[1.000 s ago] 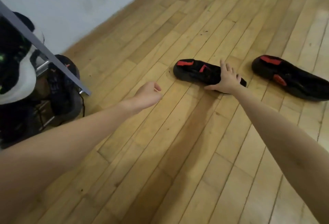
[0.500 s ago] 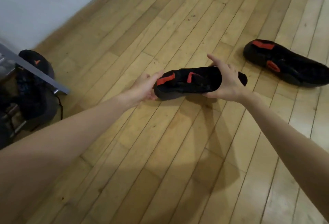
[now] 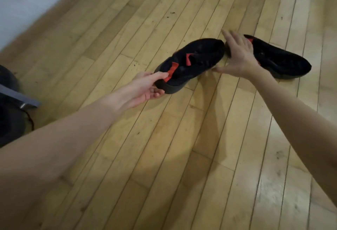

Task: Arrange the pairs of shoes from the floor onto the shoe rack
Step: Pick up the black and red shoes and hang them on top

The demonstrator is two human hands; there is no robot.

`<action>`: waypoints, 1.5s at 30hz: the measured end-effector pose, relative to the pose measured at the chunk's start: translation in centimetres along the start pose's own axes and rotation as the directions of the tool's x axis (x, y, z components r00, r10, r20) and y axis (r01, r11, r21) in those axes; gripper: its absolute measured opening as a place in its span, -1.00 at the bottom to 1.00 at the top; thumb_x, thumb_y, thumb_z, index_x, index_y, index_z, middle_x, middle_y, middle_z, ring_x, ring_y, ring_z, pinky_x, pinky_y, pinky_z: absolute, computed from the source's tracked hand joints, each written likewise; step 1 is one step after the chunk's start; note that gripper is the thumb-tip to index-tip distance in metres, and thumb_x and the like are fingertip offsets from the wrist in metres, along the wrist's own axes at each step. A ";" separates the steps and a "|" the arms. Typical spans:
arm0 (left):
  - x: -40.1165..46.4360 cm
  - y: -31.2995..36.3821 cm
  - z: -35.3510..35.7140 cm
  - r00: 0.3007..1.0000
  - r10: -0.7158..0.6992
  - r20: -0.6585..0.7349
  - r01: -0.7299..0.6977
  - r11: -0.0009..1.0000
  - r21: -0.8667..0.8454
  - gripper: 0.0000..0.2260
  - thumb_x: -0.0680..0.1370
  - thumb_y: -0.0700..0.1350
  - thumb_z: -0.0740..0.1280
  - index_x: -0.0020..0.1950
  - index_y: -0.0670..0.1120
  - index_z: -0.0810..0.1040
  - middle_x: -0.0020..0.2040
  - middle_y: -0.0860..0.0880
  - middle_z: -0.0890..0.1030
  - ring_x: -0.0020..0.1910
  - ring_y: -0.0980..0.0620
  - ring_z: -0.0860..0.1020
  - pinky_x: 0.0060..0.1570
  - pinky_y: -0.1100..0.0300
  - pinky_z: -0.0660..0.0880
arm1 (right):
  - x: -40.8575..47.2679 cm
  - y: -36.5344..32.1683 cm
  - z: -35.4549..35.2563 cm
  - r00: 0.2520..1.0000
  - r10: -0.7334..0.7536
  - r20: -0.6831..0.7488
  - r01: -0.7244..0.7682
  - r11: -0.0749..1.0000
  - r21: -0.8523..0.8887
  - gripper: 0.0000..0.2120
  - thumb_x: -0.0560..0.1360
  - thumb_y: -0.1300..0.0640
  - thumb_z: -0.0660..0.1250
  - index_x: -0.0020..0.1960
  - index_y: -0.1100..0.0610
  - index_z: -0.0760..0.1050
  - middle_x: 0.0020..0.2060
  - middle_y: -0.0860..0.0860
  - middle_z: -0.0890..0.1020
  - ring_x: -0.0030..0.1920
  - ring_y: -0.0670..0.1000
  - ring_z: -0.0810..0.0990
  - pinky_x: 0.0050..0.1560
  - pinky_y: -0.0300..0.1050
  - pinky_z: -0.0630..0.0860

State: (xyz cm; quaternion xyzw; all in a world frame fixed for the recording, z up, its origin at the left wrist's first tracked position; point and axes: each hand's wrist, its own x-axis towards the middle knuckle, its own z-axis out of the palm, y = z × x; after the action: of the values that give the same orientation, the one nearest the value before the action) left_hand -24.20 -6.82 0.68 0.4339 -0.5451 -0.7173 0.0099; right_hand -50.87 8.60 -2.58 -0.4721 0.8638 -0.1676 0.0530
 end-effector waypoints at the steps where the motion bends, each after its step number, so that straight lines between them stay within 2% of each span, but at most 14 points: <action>1: -0.1 -0.1 -0.3 1.000 -0.007 -0.016 0.007 1.000 -0.026 -0.59 0.49 -0.11 0.41 0.25 -0.28 0.47 0.00 -0.19 0.58 -0.46 0.08 0.52 -0.50 0.30 0.44 | 0.7 0.8 0.1 0.996 0.088 -0.008 -0.088 0.996 0.010 0.01 0.36 -0.21 0.45 0.58 -0.03 -0.09 0.56 0.11 0.03 0.56 0.17 -0.07 0.51 0.19 -0.16; 4: -0.6 -0.6 -1.1 0.999 -0.035 -0.021 0.033 0.995 -0.096 -0.64 0.50 -0.13 0.39 0.23 -0.26 0.47 -0.03 -0.15 0.57 -0.46 0.08 0.52 -0.49 0.31 0.44 | 2.8 2.9 0.9 0.949 0.315 0.022 -0.315 0.949 0.018 -0.13 0.50 -0.12 0.35 0.58 0.01 -0.13 0.58 0.06 -0.05 0.56 0.19 -0.17 0.50 0.26 -0.22; 6: -1.1 -1.0 -1.7 0.998 -0.055 -0.023 0.051 0.992 -0.118 -0.67 0.51 -0.13 0.39 0.22 -0.23 0.48 -0.05 -0.13 0.56 -0.44 0.08 0.52 -0.47 0.31 0.45 | 3.6 3.7 1.5 0.920 0.387 0.059 -0.388 0.922 0.001 -0.18 0.53 -0.11 0.32 0.58 0.04 -0.10 0.58 0.07 -0.04 0.55 0.22 -0.17 0.49 0.30 -0.19; 12: -2.5 -1.7 -3.0 0.996 -0.084 -0.032 0.079 0.988 -0.132 -0.80 0.51 -0.11 0.38 0.08 -0.16 0.54 -0.08 -0.08 0.56 -0.42 0.11 0.51 -0.43 0.31 0.45 | 5.1 2.6 0.5 0.888 0.460 -0.012 -0.458 0.879 -0.134 -0.35 0.47 0.05 0.41 0.45 0.19 0.23 0.44 0.18 0.24 0.43 0.37 0.13 0.40 0.33 0.19; 15: -3.6 -2.0 -2.9 0.995 -0.090 -0.050 0.081 0.982 -0.170 -0.82 0.51 -0.12 0.38 0.06 -0.16 0.54 -0.08 -0.09 0.56 -0.41 0.10 0.50 -0.45 0.32 0.44 | 4.6 1.3 0.0 0.900 0.435 0.032 -0.427 0.894 -0.134 -0.32 0.40 0.07 0.46 0.41 0.21 0.26 0.37 0.17 0.29 0.39 0.36 0.16 0.32 0.25 0.35; 22: -7.8 -3.6 -3.0 0.992 -0.130 -0.005 0.124 0.962 -0.242 -0.75 0.51 -0.13 0.38 0.14 -0.16 0.50 -0.03 -0.11 0.51 -0.42 0.11 0.52 -0.44 0.32 0.46 | -1.2 -3.5 1.7 0.935 0.355 0.016 -0.348 0.924 -0.159 -0.46 0.42 -0.11 0.41 0.20 0.26 0.42 0.32 0.20 0.35 0.40 0.37 0.16 0.24 0.22 0.38; 25: -10.0 -4.5 -3.4 0.991 -0.133 0.019 0.134 0.961 -0.241 -0.73 0.51 -0.13 0.36 0.18 -0.16 0.48 0.03 -0.12 0.50 -0.38 0.10 0.50 -0.41 0.33 0.47 | -4.7 -5.3 2.9 0.950 0.310 -0.024 -0.308 0.927 -0.212 -0.70 0.48 0.07 0.38 0.09 0.25 0.46 0.23 0.20 0.41 0.34 0.36 0.25 0.09 0.15 0.49; 28: -12.0 -5.2 -3.5 0.992 -0.129 0.012 0.128 0.960 -0.249 -0.77 0.52 -0.13 0.35 0.14 -0.15 0.48 0.04 -0.12 0.50 -0.36 0.10 0.49 -0.38 0.33 0.47 | -8.5 -7.5 3.3 0.969 0.243 -0.048 -0.247 0.956 -0.157 -0.88 0.48 0.27 0.27 0.02 0.23 0.44 0.05 0.18 0.48 0.12 0.25 0.37 -0.08 0.06 0.48; 31: -14.0 -6.1 -3.6 0.989 -0.145 0.030 0.148 0.957 -0.251 -0.80 0.53 -0.14 0.33 0.13 -0.16 0.48 0.04 -0.12 0.49 -0.34 0.09 0.49 -0.38 0.33 0.48 | -13.0 -10.0 3.9 0.977 0.179 -0.113 -0.187 0.980 -0.072 -0.79 0.48 0.31 0.26 0.11 0.22 0.41 0.02 0.18 0.51 0.07 0.20 0.42 0.01 0.08 0.50; 33: -15.5 -6.9 -3.7 0.983 -0.172 0.063 0.182 0.957 -0.227 -0.80 0.54 -0.15 0.31 0.14 -0.17 0.47 0.05 -0.14 0.49 -0.31 0.08 0.49 -0.38 0.32 0.50 | -16.0 -11.4 4.7 0.974 0.160 -0.161 -0.164 0.987 -0.008 -0.70 0.48 0.30 0.29 0.20 0.22 0.36 0.12 0.19 0.44 0.11 0.17 0.41 0.09 0.08 0.51; 35: -16.8 -7.4 -4.1 0.974 -0.211 0.087 0.226 0.948 -0.224 -0.74 0.55 -0.16 0.30 0.22 -0.19 0.45 0.11 -0.16 0.47 -0.29 0.07 0.49 -0.38 0.31 0.52 | -17.8 -12.3 5.2 0.950 0.260 -0.176 -0.260 0.965 0.022 -0.56 0.49 0.18 0.35 0.30 0.19 0.29 0.28 0.23 0.32 0.25 0.21 0.35 0.27 0.11 0.41; 39: -19.0 -7.9 -5.0 0.954 -0.290 0.074 0.298 0.938 -0.179 -0.63 0.57 -0.19 0.27 0.36 -0.23 0.37 0.12 -0.17 0.46 -0.27 0.04 0.49 -0.40 0.32 0.52 | -18.0 -12.3 5.0 0.825 0.562 0.050 -0.565 0.824 0.056 -0.19 0.47 -0.15 0.36 0.53 0.03 -0.01 0.49 0.34 -0.01 0.47 0.39 0.02 0.44 0.30 0.02; 42: -20.9 -7.5 -6.3 0.950 -0.308 0.052 0.312 0.939 -0.142 -0.66 0.57 -0.20 0.28 0.33 -0.24 0.41 0.09 -0.17 0.49 -0.28 0.04 0.49 -0.41 0.32 0.52 | -17.5 -12.6 4.8 0.794 0.593 0.137 -0.605 0.791 0.085 -0.10 0.45 -0.18 0.39 0.56 -0.02 -0.10 0.49 0.37 -0.10 0.46 0.43 0.04 0.45 0.30 0.07; 45: -23.3 -6.7 -7.8 0.950 -0.310 0.041 0.313 0.940 -0.135 -0.73 0.56 -0.21 0.30 0.25 -0.23 0.46 0.05 -0.16 0.53 -0.26 0.04 0.52 -0.39 0.31 0.53 | -16.7 -14.8 4.3 0.759 0.637 0.135 -0.651 0.744 0.150 -0.17 0.49 -0.11 0.35 0.57 -0.01 -0.08 0.47 0.41 -0.08 0.43 0.45 0.09 0.43 0.30 0.11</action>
State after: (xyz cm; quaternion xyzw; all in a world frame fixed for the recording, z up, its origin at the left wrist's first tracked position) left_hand -1.66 1.23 9.35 0.5061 -0.4181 -0.7502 -0.0785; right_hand -28.82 14.16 -2.75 -0.1437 0.9512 -0.2018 0.1841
